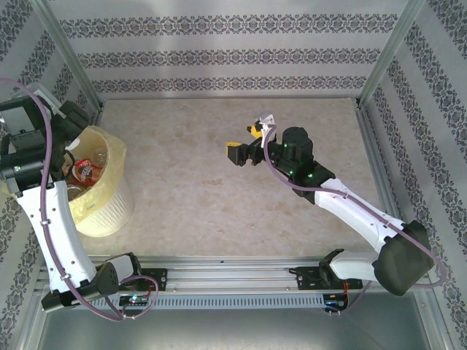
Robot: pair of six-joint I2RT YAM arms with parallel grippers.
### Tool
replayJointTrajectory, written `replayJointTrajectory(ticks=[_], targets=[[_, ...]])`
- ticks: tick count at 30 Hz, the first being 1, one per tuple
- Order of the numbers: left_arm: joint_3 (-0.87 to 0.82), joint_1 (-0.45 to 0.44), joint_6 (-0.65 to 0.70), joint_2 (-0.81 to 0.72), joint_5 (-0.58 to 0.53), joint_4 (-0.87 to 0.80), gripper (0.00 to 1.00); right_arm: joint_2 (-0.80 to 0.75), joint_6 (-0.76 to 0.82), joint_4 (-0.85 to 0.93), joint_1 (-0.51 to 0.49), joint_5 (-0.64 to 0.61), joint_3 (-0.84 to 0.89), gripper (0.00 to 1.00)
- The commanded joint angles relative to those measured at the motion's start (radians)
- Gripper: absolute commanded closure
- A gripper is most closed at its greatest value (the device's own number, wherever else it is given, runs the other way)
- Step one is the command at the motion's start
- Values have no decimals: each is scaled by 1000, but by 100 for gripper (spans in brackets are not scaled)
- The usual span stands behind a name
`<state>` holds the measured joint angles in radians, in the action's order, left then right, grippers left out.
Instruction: Put the plastic bottles in the bin
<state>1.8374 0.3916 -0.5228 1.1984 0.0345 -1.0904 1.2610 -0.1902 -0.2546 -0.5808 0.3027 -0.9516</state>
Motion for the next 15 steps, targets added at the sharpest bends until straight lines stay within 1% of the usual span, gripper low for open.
replayJointTrajectory(ticks=[1, 3, 4, 6, 8, 10, 15], targets=[[10, -10, 6, 47, 33, 18, 7, -35, 13, -4, -13, -23, 14, 2], [-44, -10, -23, 9, 15, 56, 7, -48, 18, 0, -13, -36, 23, 2], [-82, -10, -38, -16, -11, 66, 7, -55, 20, -1, -14, -45, 30, 2], [-134, -10, -57, -56, -55, 56, 7, -62, 21, -5, -13, -54, 40, 2], [-174, -10, -66, -78, -81, 29, 4, -63, 23, -2, -14, -53, 41, 2], [-178, -10, -66, -78, -93, -10, 0, -60, 29, 0, -14, -48, 38, 2], [-150, -10, -56, -98, -140, -57, 0, -45, 39, 3, -14, -40, 22, 2]])
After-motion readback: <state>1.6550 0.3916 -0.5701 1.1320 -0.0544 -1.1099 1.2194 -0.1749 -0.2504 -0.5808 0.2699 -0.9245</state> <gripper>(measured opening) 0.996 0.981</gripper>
